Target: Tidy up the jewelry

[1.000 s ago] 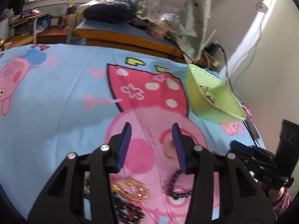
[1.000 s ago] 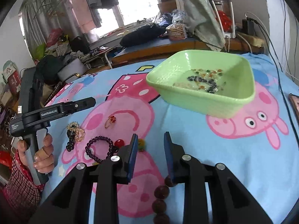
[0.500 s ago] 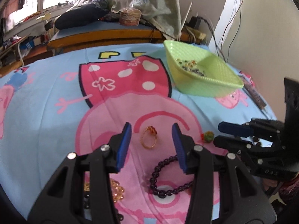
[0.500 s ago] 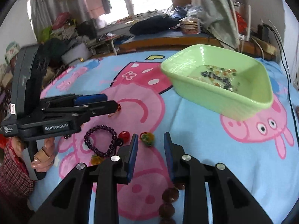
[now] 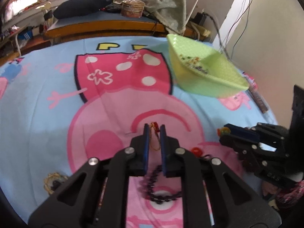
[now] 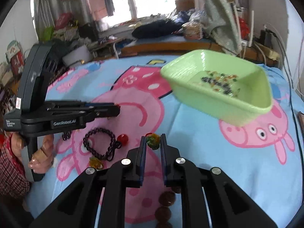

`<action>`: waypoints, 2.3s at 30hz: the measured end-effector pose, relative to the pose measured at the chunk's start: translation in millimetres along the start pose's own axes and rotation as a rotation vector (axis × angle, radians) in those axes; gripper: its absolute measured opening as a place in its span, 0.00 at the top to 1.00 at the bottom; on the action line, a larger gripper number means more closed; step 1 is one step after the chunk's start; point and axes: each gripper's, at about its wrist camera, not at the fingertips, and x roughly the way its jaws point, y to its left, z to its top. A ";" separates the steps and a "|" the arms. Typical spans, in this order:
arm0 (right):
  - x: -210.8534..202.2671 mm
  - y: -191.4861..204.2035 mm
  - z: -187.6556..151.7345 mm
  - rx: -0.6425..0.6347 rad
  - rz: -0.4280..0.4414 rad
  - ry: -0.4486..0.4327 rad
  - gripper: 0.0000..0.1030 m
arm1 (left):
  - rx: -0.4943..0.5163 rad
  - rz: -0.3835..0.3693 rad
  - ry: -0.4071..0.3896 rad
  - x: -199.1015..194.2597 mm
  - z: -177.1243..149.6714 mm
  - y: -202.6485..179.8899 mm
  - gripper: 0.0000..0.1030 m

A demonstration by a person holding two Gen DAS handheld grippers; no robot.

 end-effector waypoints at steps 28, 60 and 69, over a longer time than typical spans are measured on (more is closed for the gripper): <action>-38.0 -98.9 46.0 0.263 -0.044 -0.230 1.00 | 0.083 -0.191 -0.012 35.2 107.8 -87.7 0.90; -11.3 -12.7 2.8 0.122 0.143 -0.030 0.96 | -0.106 -0.022 -0.106 -53.3 15.6 16.5 0.60; 29.6 6.8 8.5 0.089 0.157 0.088 1.00 | -0.024 -0.052 -0.101 -71.9 -33.0 -2.7 0.60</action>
